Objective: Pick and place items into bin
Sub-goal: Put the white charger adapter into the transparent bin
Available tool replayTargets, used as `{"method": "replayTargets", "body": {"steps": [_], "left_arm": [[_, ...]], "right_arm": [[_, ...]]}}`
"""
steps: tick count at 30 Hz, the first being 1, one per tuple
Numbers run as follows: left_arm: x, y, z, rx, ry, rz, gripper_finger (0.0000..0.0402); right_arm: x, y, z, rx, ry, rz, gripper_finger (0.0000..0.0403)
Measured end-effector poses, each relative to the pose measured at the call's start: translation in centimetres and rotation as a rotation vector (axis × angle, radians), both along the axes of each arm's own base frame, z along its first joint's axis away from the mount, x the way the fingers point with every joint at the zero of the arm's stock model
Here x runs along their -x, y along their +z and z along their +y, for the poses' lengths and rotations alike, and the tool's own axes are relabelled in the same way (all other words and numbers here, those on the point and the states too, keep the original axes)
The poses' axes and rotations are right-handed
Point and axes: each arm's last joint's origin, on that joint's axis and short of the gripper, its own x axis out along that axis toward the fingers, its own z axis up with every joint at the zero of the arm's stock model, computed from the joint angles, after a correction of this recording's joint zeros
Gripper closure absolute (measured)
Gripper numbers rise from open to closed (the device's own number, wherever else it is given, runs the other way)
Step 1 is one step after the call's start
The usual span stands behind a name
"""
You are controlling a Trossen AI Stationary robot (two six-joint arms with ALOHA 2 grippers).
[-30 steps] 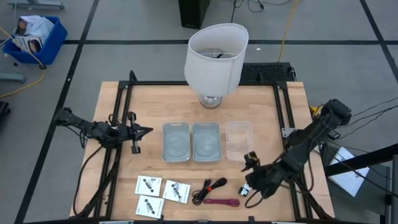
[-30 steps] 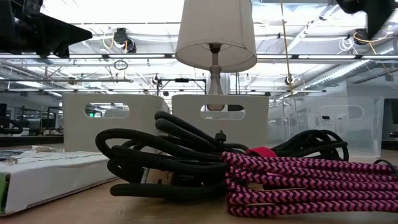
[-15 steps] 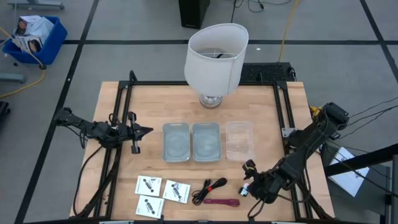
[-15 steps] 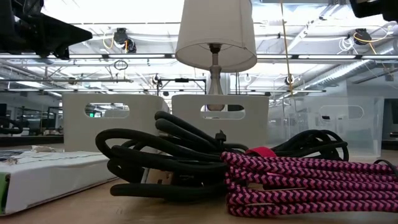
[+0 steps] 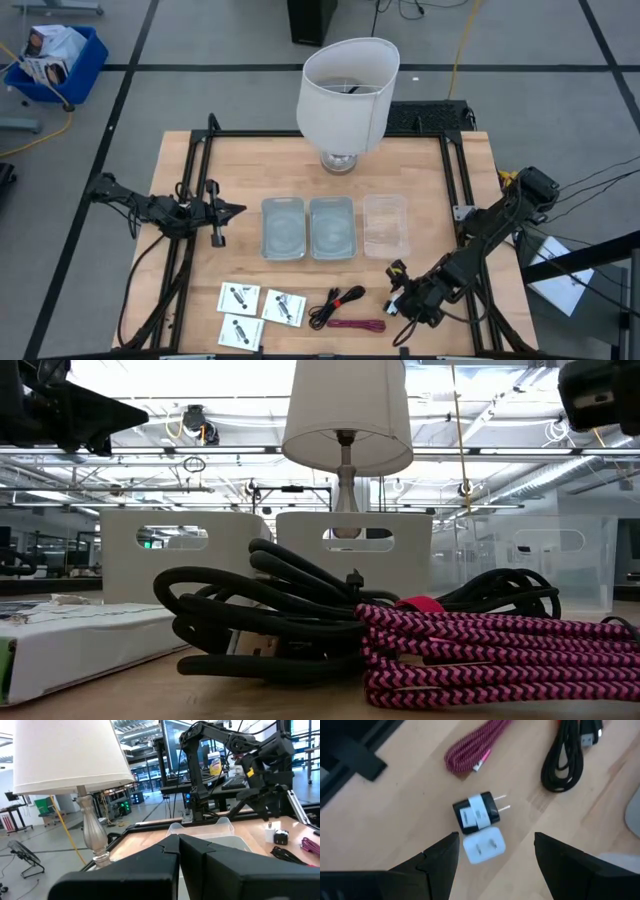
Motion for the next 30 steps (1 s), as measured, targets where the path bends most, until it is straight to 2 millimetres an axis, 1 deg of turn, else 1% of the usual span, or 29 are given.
{"method": "replayTargets", "body": {"steps": [4,11,19,24,30], "left_arm": [[0.0,0.0,0.0,0.001,0.0,0.001,0.0394],[0.0,0.0,0.0,0.001,0.0,0.001,0.0394],[0.0,0.0,0.0,0.001,0.0,0.001,0.0394],[0.0,0.0,0.0,0.004,-0.001,0.0,0.0394],[0.0,0.0,0.0,0.004,-0.001,0.0,0.0394]], "right_arm": [[0.2,-1.0,-0.1,-0.011,0.047,-0.001,0.0154],[0.6,-2.5,-0.6,-0.004,0.064,-0.004,0.0154],[0.8,-4.1,-1.1,-0.037,0.059,-0.046,0.0154],[0.7,-4.3,-1.2,-0.049,0.051,-0.057,0.0156],[0.8,-4.3,-1.2,-0.044,0.05,-0.049,0.0176]]}}
